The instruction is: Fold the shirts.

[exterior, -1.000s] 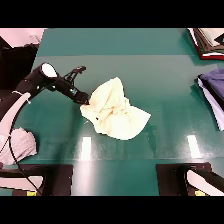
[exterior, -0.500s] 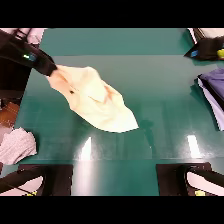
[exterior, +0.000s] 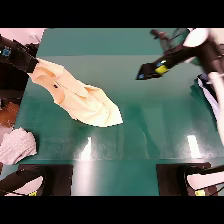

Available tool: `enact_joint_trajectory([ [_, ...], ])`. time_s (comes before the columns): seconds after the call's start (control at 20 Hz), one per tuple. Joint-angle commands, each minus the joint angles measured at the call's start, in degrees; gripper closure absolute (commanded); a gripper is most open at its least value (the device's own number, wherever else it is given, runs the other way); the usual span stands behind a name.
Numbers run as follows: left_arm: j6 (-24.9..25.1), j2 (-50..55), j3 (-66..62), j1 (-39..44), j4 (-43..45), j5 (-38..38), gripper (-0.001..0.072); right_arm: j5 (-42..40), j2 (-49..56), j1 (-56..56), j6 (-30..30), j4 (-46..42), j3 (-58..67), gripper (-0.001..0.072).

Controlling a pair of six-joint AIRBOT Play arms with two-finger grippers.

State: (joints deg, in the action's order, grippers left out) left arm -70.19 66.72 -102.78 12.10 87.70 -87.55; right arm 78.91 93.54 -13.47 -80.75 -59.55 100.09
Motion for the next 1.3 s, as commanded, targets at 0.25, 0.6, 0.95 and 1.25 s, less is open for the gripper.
enact_joint_trajectory([
  [0.25,-3.54,-0.17,-0.11,0.0,-0.74,-0.63,0.0684,-20.72,18.1,-8.98,9.9,16.2,0.04,0.0159],
  [0.6,-5.05,-0.17,-0.11,0.0,-1.79,-1.27,0.0683,-24.57,24.94,-12.98,10.8,16.35,4.72,0.0159],
  [0.95,-5.03,-0.2,-0.13,0.0,-2.62,-2.12,0.0683,-28.41,28.37,-15.82,10.78,15.98,9.16,0.0253],
  [1.25,-8.5,-0.52,-0.15,0.0,-2.08,0.22,0.0684,-29.44,22.95,-14.4,10.78,13.09,9.2,0.07],
])
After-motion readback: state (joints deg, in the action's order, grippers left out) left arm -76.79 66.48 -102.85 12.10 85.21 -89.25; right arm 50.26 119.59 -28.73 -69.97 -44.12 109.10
